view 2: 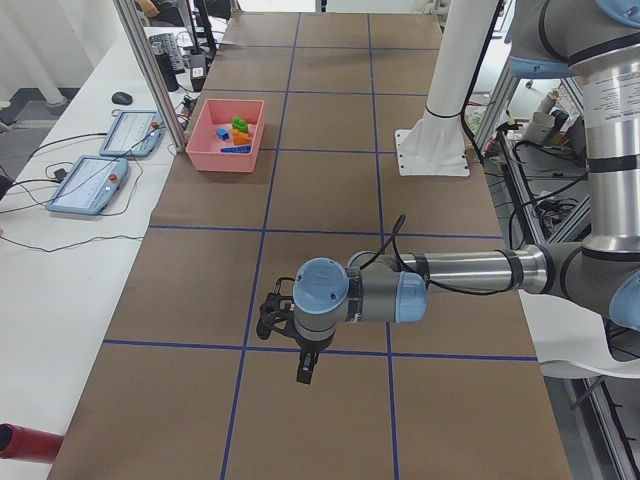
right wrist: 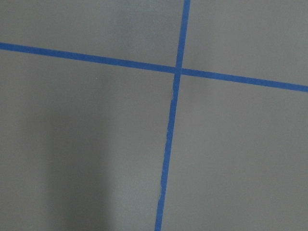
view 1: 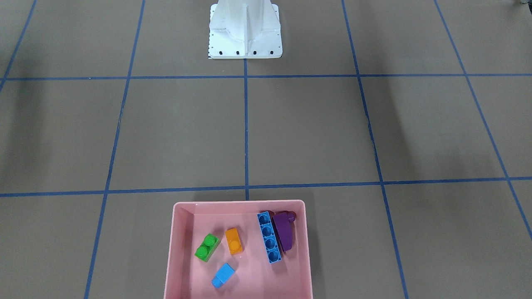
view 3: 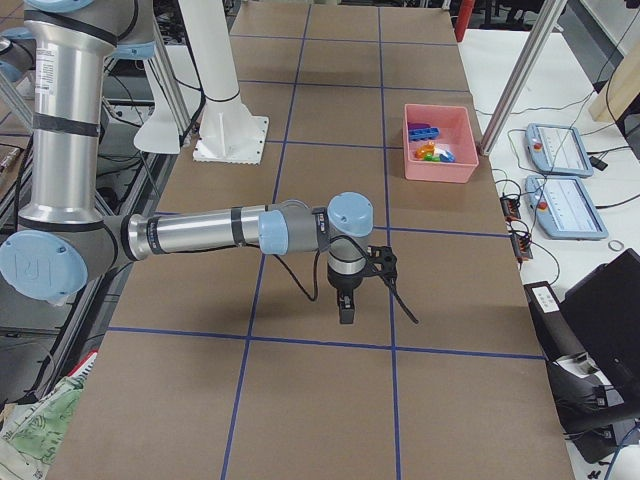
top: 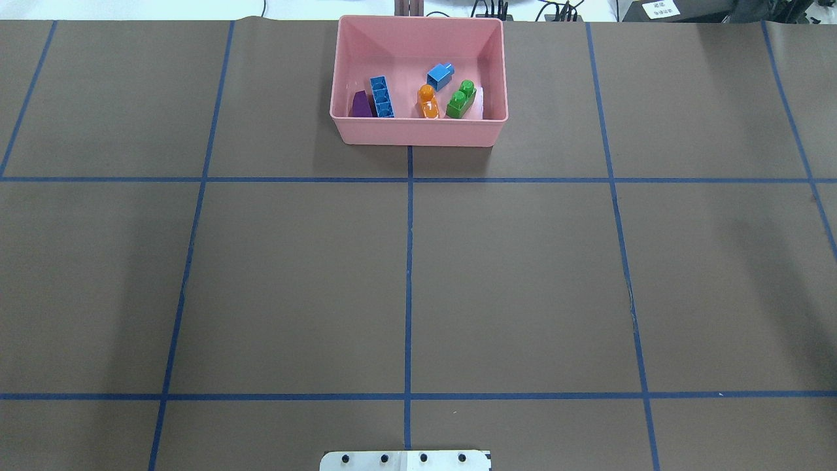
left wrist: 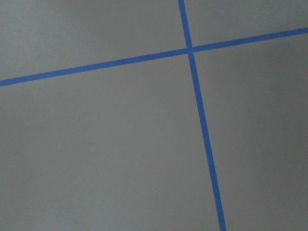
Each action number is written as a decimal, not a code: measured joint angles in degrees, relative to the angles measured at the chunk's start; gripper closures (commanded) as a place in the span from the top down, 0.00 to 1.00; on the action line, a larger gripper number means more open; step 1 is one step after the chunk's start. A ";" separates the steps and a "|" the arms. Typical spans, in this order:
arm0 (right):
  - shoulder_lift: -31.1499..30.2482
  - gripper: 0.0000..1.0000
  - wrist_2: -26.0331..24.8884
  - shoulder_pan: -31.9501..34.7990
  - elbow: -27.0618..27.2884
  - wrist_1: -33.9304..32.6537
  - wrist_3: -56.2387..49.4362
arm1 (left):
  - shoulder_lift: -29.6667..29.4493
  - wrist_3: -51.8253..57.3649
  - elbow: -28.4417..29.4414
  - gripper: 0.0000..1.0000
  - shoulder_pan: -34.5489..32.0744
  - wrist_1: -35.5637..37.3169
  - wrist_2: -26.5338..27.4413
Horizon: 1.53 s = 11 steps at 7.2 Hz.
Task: Put all blocks into box
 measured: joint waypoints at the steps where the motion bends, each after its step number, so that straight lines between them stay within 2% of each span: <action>1: 0.00 1.00 0.82 0.00 -0.03 0.05 0.04 | -0.38 -0.02 -0.01 1.00 0.00 0.23 0.03; 4: 0.09 1.00 3.35 -0.07 -0.06 0.15 0.00 | -0.63 0.01 -0.36 1.00 0.04 -0.03 -0.01; 11: -0.06 1.00 3.58 -0.07 0.23 0.13 0.03 | -0.33 -0.09 0.07 1.00 0.05 -0.27 0.14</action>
